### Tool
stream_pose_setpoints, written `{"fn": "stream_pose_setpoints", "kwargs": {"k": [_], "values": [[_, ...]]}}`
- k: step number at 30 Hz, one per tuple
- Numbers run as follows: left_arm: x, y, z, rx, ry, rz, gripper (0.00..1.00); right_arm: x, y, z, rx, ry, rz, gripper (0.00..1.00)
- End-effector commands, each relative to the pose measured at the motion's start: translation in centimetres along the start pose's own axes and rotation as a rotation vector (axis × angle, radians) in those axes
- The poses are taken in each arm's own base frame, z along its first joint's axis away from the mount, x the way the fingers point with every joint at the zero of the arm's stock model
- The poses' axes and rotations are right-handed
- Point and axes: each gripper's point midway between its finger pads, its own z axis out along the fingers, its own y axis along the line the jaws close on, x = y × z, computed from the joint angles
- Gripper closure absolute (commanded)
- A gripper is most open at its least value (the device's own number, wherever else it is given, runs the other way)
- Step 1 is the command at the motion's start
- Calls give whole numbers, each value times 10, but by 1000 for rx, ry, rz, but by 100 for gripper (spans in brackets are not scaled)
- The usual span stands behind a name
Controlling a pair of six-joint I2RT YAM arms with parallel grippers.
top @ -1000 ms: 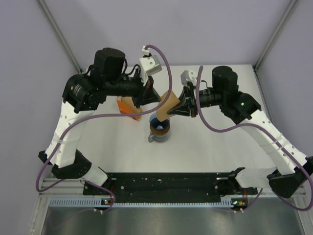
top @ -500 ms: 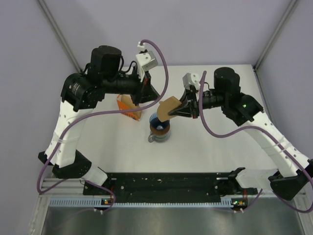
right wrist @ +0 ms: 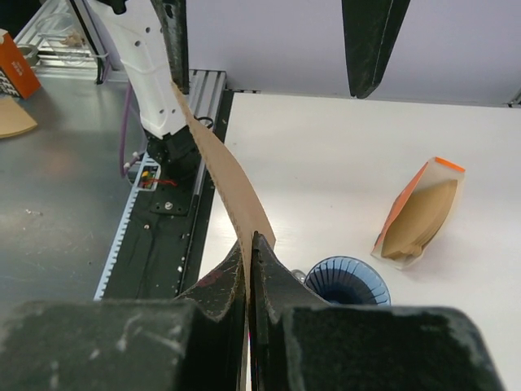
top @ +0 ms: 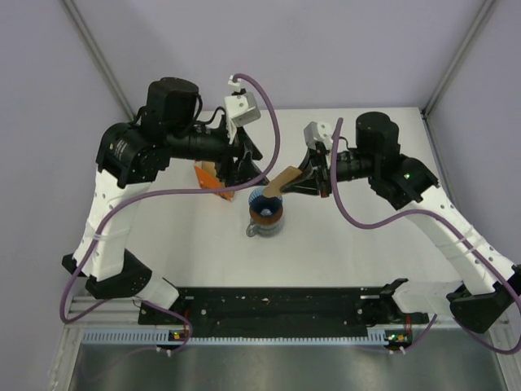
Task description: Place the coffee filter in the dripper
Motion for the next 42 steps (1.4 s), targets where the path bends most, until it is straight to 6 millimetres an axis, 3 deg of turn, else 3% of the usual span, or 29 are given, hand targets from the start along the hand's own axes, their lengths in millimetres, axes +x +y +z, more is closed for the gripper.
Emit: {"fn": "stream_pose_setpoints", "kwargs": {"k": [1, 5, 8, 11, 18, 26, 28, 31, 39, 42], "values": [[-19, -7, -13, -12, -73, 60, 30, -12, 7, -1, -24, -20, -40, 100], [-23, -6, -15, -21, -83, 76, 39, -9, 9, -2, -27, -11, -35, 100], [-14, -23, -16, 77, -63, 137, 43, -10, 12, -3, -35, -10, -39, 100], [-7, -39, -16, 181, -68, 208, 41, -10, 16, -5, -46, -6, -43, 100], [-26, -35, -18, 115, -137, 196, 41, -18, 20, -10, -33, -9, -71, 100], [-18, -29, -4, 72, -115, 226, 44, -26, 34, -13, -55, -26, -98, 100], [-23, -27, -2, 65, -132, 228, 50, -26, 35, -13, -57, -25, -100, 100], [-27, -31, -1, 85, -148, 222, 68, -26, 37, -14, -55, -25, -104, 100], [-24, -33, 1, 98, -143, 188, 100, -27, 38, -15, -56, -28, -124, 100], [-24, -34, 1, 104, -145, 176, 100, -27, 38, -15, -56, -28, -125, 100]]}}
